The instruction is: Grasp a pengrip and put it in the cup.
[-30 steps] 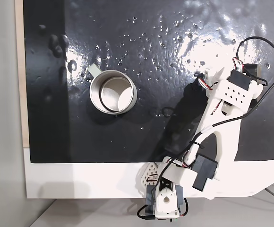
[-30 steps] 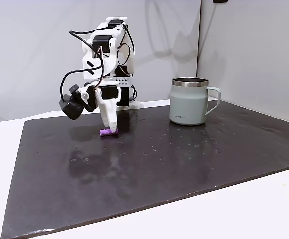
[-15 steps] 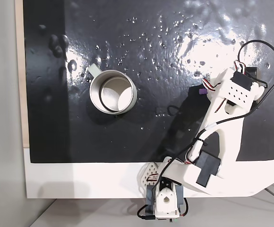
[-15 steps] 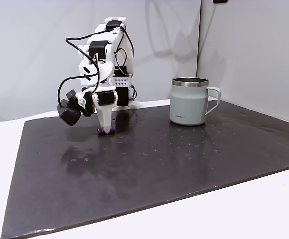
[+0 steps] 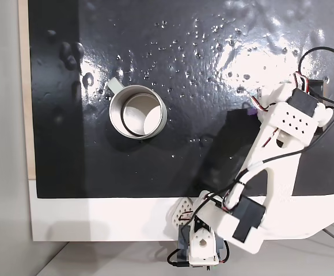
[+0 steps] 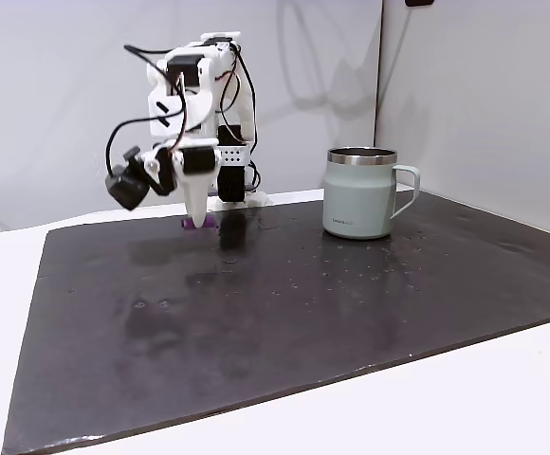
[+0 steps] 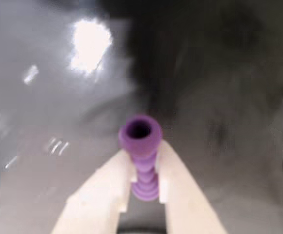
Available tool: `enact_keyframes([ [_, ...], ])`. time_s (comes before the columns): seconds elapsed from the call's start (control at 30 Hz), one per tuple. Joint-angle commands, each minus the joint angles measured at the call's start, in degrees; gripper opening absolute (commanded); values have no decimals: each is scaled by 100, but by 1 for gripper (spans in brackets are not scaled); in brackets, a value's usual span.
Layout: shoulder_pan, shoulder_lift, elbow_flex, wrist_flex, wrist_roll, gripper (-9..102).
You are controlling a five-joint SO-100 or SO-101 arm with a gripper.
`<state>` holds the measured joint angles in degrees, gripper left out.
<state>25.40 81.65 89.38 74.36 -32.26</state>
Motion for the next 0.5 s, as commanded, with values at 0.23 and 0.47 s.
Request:
enact_keyframes([
  [0.23,-202,2883,-378,861,79,0],
  [0.47,-545,3735,-571,1283,105,0],
])
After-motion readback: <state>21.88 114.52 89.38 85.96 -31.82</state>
